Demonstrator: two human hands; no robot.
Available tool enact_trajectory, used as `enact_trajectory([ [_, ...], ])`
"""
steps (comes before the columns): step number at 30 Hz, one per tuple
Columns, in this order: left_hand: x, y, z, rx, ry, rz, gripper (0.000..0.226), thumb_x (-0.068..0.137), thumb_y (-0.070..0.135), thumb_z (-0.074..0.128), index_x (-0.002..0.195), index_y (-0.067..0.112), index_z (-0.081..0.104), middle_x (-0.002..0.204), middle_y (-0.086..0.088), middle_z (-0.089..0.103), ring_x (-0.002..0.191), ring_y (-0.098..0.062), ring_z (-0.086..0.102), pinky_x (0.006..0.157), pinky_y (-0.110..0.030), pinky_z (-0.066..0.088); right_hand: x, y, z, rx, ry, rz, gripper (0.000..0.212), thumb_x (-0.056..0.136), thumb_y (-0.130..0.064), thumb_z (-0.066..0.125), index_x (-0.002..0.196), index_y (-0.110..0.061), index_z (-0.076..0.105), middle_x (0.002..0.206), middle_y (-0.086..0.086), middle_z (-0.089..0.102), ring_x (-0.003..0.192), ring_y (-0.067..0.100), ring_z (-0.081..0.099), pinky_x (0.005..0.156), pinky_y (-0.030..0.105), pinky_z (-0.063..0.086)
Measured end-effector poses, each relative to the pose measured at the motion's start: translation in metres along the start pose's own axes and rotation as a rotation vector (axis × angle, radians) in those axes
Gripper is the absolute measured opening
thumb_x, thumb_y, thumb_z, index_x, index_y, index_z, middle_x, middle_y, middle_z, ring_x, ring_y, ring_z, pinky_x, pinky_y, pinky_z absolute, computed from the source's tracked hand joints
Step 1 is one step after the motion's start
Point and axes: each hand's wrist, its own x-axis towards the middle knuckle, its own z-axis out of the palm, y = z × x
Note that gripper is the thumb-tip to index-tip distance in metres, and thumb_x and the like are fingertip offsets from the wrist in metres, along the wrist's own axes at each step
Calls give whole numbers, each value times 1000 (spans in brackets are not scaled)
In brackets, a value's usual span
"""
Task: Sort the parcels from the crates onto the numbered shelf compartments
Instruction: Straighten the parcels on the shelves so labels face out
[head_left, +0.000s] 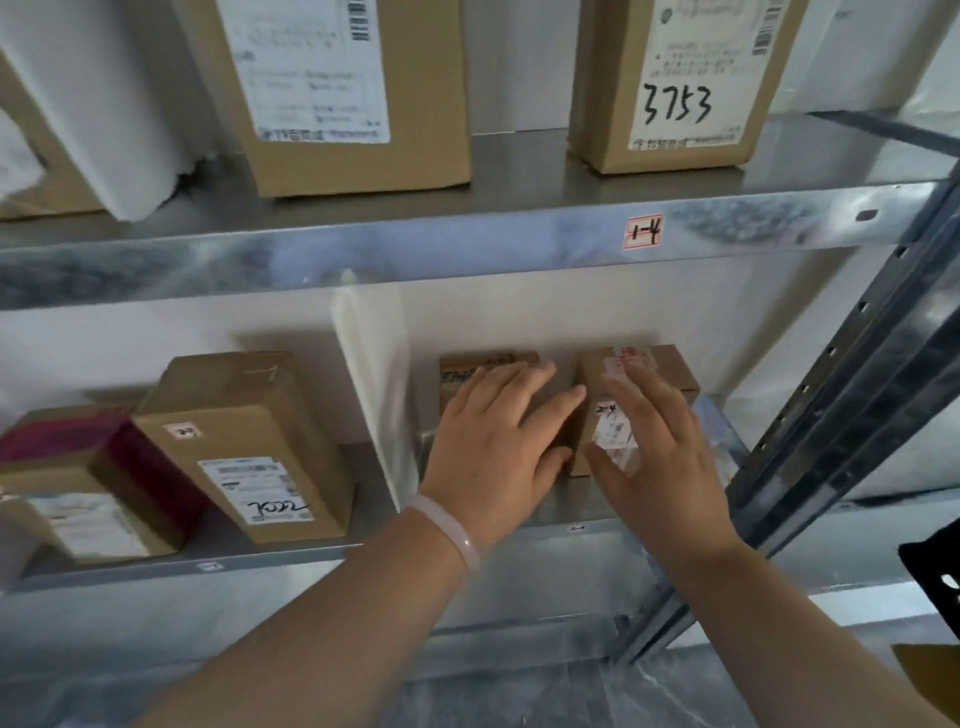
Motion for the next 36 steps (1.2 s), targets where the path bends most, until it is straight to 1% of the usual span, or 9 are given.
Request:
enact_trajectory([
  [3, -33, -19, -32, -8, 56, 7, 47, 89, 33, 66, 134, 23, 58, 141, -7, 53, 129, -29, 48, 106, -49, 42, -7, -40, 7, 84, 83, -126, 66, 73, -10, 82, 132, -11, 53, 138, 12, 49, 130, 31, 47, 99, 51, 46],
  [9, -85, -57, -84, -14, 230, 17, 34, 91, 24, 67, 124, 15, 67, 132, -11, 59, 121, -31, 55, 98, -47, 47, 1, -118, 25, 211, 84, -373, 53, 84, -14, 70, 133, -11, 48, 135, 11, 49, 130, 30, 46, 103, 48, 43],
  [16, -127, -129, -112, -37, 220, -188, 37, 89, 29, 65, 125, 19, 66, 135, -6, 58, 121, -28, 56, 99, -48, 46, 1, -197, 56, 214, 66, -513, 46, 90, -18, 65, 133, -14, 48, 139, 11, 48, 133, 26, 43, 110, 39, 37],
  [19, -142, -161, -118, -5, 264, -275, 45, 84, 28, 74, 127, 20, 64, 136, -8, 54, 119, -28, 54, 104, -43, 41, -1, -219, 86, 205, -44, -439, 49, 91, -23, 63, 136, -19, 46, 141, 9, 47, 131, 23, 44, 110, 31, 35],
  [23, -151, -196, -118, -62, 197, -456, 65, 82, 34, 76, 141, 26, 50, 150, -10, 39, 137, -35, 38, 110, -52, 35, 9, -230, 121, 171, -196, -169, 70, 84, -30, 69, 145, -30, 36, 151, 7, 34, 135, 29, 41, 102, 42, 45],
  [26, -155, -215, -112, -177, 91, -582, 80, 83, 34, 76, 151, 37, 33, 161, -6, 22, 147, -30, 20, 114, -43, 22, 28, -235, 137, 141, -313, 13, 85, 85, -32, 69, 148, -48, 14, 160, 0, 13, 141, 26, 29, 102, 43, 42],
  [28, -155, -226, -106, -290, 42, -620, 84, 85, 29, 76, 151, 41, 27, 160, -5, 21, 147, -24, 22, 114, -34, 19, 38, -236, 148, 159, -401, 93, 87, 87, -34, 67, 146, -55, 6, 161, -6, 6, 144, 21, 22, 108, 44, 39],
  [32, -150, -239, -91, -492, 62, -641, 77, 85, 17, 76, 147, 39, 35, 143, 1, 42, 128, -16, 47, 107, -41, 46, 47, -237, 165, 267, -415, 158, 80, 87, -24, 67, 143, -52, 18, 152, -9, 27, 134, 15, 38, 103, 44, 44],
  [36, -140, -245, -78, -492, 87, -588, 73, 85, 15, 75, 145, 33, 38, 143, 1, 43, 128, -15, 46, 105, -42, 48, 52, -230, 172, 310, -364, 176, 76, 86, -17, 67, 142, -47, 25, 149, -9, 30, 129, 14, 41, 101, 42, 46],
])
